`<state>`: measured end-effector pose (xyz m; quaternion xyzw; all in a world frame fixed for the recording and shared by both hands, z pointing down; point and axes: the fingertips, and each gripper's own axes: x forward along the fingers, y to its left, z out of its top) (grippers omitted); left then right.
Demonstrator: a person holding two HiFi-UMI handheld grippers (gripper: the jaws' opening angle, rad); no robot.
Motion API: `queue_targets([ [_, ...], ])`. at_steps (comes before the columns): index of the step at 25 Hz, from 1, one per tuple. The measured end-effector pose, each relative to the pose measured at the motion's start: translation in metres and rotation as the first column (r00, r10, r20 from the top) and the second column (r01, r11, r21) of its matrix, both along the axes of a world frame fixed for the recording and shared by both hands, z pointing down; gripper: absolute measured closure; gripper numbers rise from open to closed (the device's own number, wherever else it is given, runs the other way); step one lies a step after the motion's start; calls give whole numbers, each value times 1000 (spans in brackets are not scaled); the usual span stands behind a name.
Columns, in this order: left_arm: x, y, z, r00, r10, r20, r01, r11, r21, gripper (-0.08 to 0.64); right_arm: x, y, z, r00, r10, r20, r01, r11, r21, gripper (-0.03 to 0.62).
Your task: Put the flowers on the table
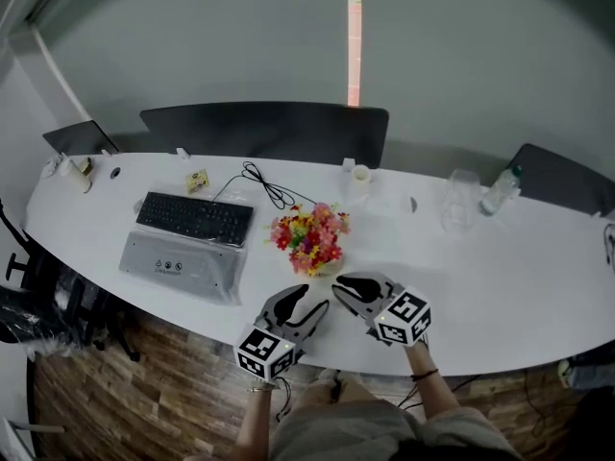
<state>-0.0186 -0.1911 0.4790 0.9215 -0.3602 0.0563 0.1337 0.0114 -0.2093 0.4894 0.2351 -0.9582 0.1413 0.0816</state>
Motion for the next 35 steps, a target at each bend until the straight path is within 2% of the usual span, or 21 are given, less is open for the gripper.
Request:
queue_targets([
  [3,1,5,-7,1000,-4,-3,4,1000,13,386,-1,8,-9,1000,-6,14,5,1000,15,522],
  [7,2,10,-15,1000,-9,-19,10,1000,27,406,-3,15,-20,999,-11,47,10,999,35,540],
  [17,6,28,-30,1000,1,5,-1,998,69,499,-4,42,-34,996,-31,87,26,998,51,557],
  [35,11,48,-43,999,40,2,-40,993,109,541,1,57,-52,992,-27,126,12,993,115,568],
])
